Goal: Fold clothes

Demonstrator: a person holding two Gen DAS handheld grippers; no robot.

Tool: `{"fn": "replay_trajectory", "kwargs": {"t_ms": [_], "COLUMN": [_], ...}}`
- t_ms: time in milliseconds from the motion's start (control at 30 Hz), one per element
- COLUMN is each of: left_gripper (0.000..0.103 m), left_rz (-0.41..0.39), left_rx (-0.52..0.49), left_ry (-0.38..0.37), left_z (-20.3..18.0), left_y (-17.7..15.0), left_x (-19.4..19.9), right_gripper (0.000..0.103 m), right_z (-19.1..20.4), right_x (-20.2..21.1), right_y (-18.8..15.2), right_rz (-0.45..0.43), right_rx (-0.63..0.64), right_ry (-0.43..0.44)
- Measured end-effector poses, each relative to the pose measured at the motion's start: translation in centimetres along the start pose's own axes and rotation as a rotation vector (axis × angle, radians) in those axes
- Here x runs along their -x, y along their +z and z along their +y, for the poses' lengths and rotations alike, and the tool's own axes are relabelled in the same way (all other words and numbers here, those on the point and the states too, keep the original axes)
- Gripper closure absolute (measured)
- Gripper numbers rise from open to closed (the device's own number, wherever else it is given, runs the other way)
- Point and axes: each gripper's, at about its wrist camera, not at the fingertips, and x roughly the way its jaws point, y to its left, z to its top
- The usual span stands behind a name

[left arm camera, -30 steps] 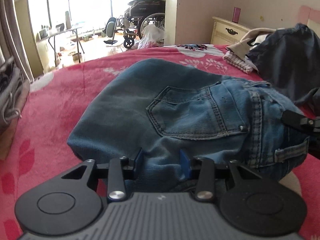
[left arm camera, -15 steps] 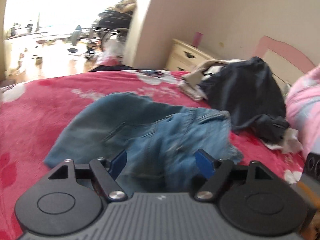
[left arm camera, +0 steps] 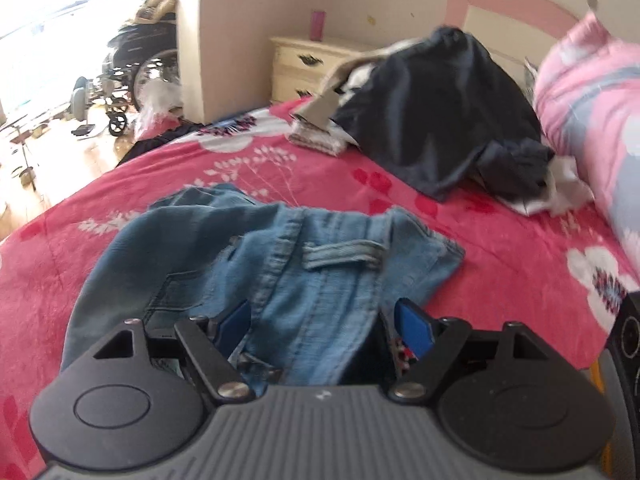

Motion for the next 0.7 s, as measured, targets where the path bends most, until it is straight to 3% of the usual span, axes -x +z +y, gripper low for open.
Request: {"fn": "replay_trajectory", "kwargs": {"t_ms": [100, 200, 333, 433, 567, 700], "left_gripper": [0.023, 0.035, 0.071, 0.085, 0.085, 0.086], "left_rz": [-0.008, -0.010, -0.033, -0.057, -0.080, -0.098], "left_rx": [-0.013, 0.060, 0.149, 0.212, 0.283, 0.338], "left_ry": [0.031, 0.047, 0.071, 0.082, 0.119, 0.165], "left_z": [-0.1, 1.2, 3.0, 4.4, 6.3, 7.9], "left_y": [-0.1, -0.1, -0.2, -0.6, -1.3, -2.2], "left_x": [0.0, 0.2, 1.0, 1.6, 2.1, 2.9], "right_gripper": [0.088, 0.088, 0.088, 0.086, 0.081, 0.074], "right_z": [0.4, 0.7, 0.7, 0.5, -0.1, -3.6], "right_x": [0.1, 0.4, 0.9, 1.5, 3.5, 5.9], "right_y": [-0.1, -0.1, -0.1, 0.2, 1.1, 1.9], "right_rz": [0.005, 0.009, 0.013, 0.017, -0.023, -0.133], "right_rx": [0.030, 0.052, 0.061, 0.053, 0.034, -0.121], "right_ry": [-0.001, 0.002, -0.006, 0.002, 0.024, 0.026]}}
